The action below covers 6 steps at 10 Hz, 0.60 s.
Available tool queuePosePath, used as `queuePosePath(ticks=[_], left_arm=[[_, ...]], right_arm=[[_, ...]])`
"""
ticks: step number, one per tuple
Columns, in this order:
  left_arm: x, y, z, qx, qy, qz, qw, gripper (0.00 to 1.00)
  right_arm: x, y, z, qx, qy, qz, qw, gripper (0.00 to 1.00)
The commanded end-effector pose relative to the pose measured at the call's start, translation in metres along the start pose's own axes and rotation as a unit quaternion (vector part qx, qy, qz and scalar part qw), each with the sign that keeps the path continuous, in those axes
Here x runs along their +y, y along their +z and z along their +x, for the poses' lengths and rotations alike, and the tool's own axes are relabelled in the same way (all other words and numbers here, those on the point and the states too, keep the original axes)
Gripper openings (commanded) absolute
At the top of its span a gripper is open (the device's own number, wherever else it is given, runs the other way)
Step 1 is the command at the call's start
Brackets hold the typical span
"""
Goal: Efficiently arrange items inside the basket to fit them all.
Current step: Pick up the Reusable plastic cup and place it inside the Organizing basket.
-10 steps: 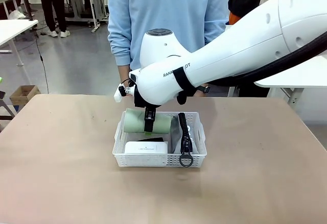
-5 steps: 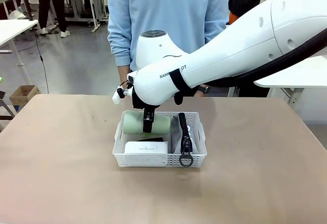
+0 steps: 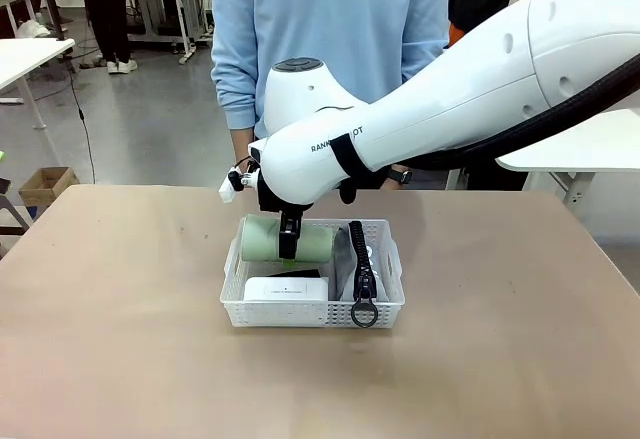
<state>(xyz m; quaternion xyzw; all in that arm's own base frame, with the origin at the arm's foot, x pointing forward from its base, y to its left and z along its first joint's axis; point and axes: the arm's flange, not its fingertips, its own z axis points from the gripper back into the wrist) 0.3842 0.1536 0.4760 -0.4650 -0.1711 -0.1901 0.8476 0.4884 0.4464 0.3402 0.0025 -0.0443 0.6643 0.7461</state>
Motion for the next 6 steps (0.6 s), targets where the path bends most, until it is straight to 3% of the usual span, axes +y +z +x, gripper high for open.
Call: queuePosePath(ticks=[1, 3, 4, 6], left_arm=[[-0.0025, 0.0012, -0.0014, 0.001, 0.000, 0.004, 1.000, 1.00], [-0.0025, 0.0012, -0.0014, 0.001, 0.000, 0.004, 1.000, 1.00], [-0.0025, 0.0012, -0.0014, 0.001, 0.000, 0.004, 1.000, 1.00], [-0.0025, 0.0012, -0.0014, 0.001, 0.000, 0.004, 1.000, 1.00]], right_arm=[[-0.0023, -0.0009, 0.0057, 0.014, -0.014, -0.017, 1.000, 0.84], [-0.0041, -0.0020, 0.0059, 0.016, -0.017, -0.018, 1.000, 0.84], [-0.0047, -0.0022, 0.0053, 0.013, -0.022, -0.020, 0.999, 1.00], [-0.0065, -0.0018, 0.0041, 0.017, -0.026, -0.033, 0.999, 1.00]])
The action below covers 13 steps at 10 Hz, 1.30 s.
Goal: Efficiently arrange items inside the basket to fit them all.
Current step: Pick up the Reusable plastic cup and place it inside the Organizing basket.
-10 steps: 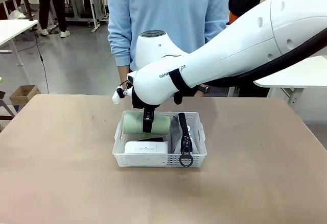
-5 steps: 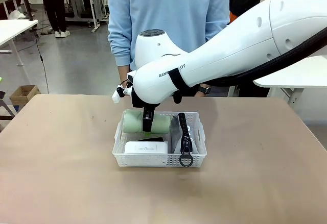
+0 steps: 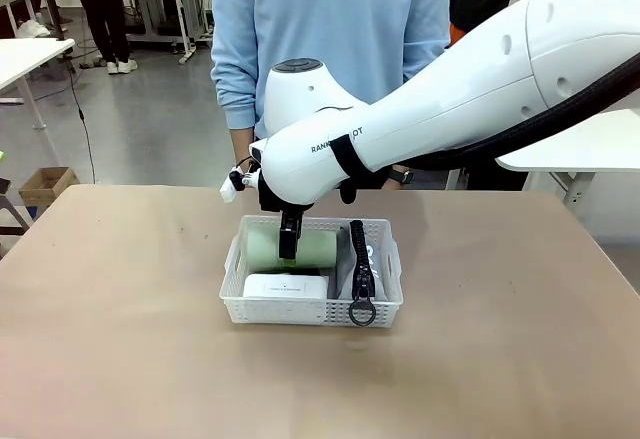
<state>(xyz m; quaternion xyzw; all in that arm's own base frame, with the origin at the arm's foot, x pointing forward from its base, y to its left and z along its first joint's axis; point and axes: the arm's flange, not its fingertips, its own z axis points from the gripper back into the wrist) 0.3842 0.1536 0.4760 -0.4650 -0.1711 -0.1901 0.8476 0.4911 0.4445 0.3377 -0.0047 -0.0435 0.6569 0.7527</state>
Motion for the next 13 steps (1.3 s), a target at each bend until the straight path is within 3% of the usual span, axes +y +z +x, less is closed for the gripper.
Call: queuePosePath(ticks=[1, 9, 13], left_arm=[[-0.003, 0.001, -0.001, 0.001, 0.000, 0.004, 1.000, 1.00], [-0.003, 0.001, -0.001, 0.001, 0.000, 0.004, 1.000, 1.00], [-0.003, 0.001, -0.001, 0.001, 0.000, 0.004, 1.000, 1.00]], right_arm=[[-0.003, 0.000, 0.006, 0.009, -0.019, -0.030, 0.999, 1.00], [0.000, 0.010, 0.000, 0.005, -0.004, -0.018, 1.000, 1.00], [0.003, 0.102, -0.050, -0.036, -0.027, -0.014, 0.999, 1.00]])
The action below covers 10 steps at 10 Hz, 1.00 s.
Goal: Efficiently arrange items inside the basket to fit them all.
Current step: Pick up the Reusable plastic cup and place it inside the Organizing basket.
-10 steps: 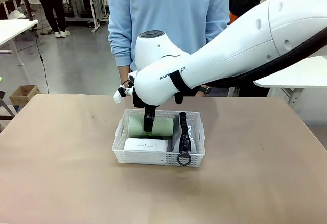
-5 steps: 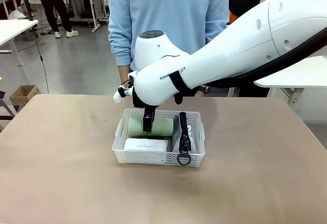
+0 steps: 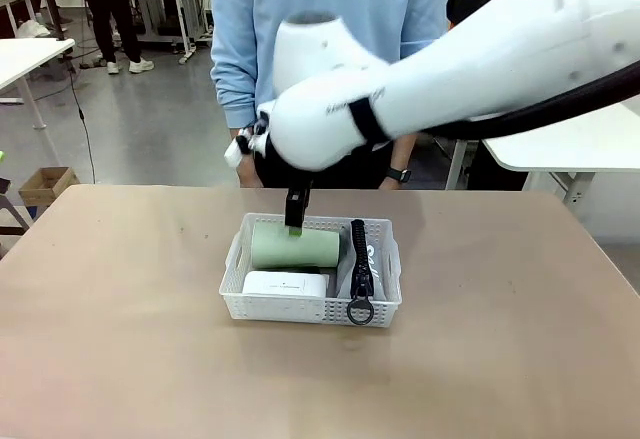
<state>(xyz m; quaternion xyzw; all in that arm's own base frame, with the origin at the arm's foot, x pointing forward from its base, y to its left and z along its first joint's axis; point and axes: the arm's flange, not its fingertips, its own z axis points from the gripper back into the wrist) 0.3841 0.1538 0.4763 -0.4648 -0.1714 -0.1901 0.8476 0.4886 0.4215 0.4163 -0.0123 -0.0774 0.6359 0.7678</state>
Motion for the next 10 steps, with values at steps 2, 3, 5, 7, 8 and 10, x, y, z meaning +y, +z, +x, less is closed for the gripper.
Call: queuePosePath(ticks=[2, 3, 5, 7, 8, 10], left_arm=[[-0.002, 0.001, -0.001, 0.001, 0.000, 0.004, 1.000, 1.00], [-0.002, 0.001, -0.001, 0.001, 0.000, 0.004, 1.000, 1.00], [-0.002, 0.001, -0.001, 0.001, 0.000, 0.004, 1.000, 1.00], [-0.002, 0.001, -0.001, 0.001, 0.000, 0.004, 1.000, 1.00], [-0.002, 0.001, -0.001, 0.001, 0.000, 0.004, 1.000, 1.00], [-0.002, 0.001, -0.001, 0.001, 0.000, 0.004, 1.000, 1.00]], right_arm=[[0.006, 0.057, -0.067, -0.052, -0.014, 0.059, 0.997, 1.00], [0.004, 0.069, -0.090, -0.076, -0.033, 0.086, 0.993, 1.00], [0.000, 0.094, -0.157, -0.169, -0.091, 0.144, 0.971, 1.00], [-0.002, 0.107, -0.225, -0.250, -0.177, 0.200, 0.931, 1.00], [-0.005, 0.107, -0.261, -0.301, -0.237, 0.223, 0.896, 1.00], [-0.015, 0.093, -0.337, -0.419, -0.340, 0.323, 0.777, 1.00]])
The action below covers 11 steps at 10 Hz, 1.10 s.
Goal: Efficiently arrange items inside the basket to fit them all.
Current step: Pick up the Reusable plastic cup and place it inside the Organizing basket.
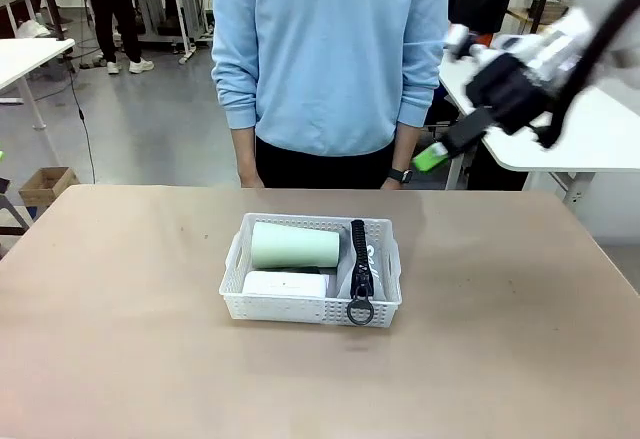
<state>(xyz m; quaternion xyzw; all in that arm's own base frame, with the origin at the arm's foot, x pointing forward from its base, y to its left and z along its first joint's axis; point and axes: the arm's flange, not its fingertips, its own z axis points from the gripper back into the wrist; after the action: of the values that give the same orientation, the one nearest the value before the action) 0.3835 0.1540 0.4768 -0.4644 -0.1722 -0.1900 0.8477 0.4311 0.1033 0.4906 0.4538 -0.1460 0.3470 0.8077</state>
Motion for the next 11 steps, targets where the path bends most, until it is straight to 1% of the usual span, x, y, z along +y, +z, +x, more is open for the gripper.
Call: queuePosePath(ticks=[1, 2, 3, 4, 5, 6, 7, 8, 11], left_arm=[[-0.002, 0.000, -0.001, 0.001, 0.000, 0.003, 1.000, 1.00], [-0.002, 0.000, -0.001, 0.001, 0.000, 0.003, 1.000, 1.00], [-0.002, 0.000, -0.001, 0.001, 0.000, 0.003, 1.000, 1.00], [-0.002, 0.000, -0.001, 0.001, 0.000, 0.003, 1.000, 1.00], [-0.002, 0.000, -0.001, 0.001, 0.000, 0.003, 1.000, 1.00], [-0.002, 0.000, -0.001, 0.001, 0.000, 0.003, 1.000, 1.00], [-0.002, 0.000, -0.001, 0.001, 0.000, 0.003, 1.000, 1.00], [-0.002, 0.000, -0.001, 0.001, 0.000, 0.003, 1.000, 1.00], [-0.002, 0.000, -0.001, 0.001, 0.000, 0.003, 1.000, 1.00]], right_arm=[[-0.036, 0.029, -0.040, -0.146, -0.109, 0.113, 0.977, 1.00], [-0.055, 0.040, -0.065, -0.182, -0.137, 0.156, 0.961, 1.00], [-0.070, 0.049, -0.102, -0.223, -0.191, 0.156, 0.943, 1.00], [-0.080, 0.057, -0.138, -0.257, -0.214, 0.165, 0.928, 1.00], [-0.086, 0.061, -0.168, -0.283, -0.233, 0.161, 0.916, 1.00], [-0.089, 0.057, -0.188, -0.285, -0.252, 0.136, 0.915, 1.00], [-0.094, 0.050, -0.194, -0.272, -0.270, 0.122, 0.915, 1.00], [-0.097, 0.064, -0.185, -0.259, -0.256, 0.154, 0.918, 1.00], [-0.097, 0.064, -0.185, -0.259, -0.256, 0.154, 0.918, 1.00]])
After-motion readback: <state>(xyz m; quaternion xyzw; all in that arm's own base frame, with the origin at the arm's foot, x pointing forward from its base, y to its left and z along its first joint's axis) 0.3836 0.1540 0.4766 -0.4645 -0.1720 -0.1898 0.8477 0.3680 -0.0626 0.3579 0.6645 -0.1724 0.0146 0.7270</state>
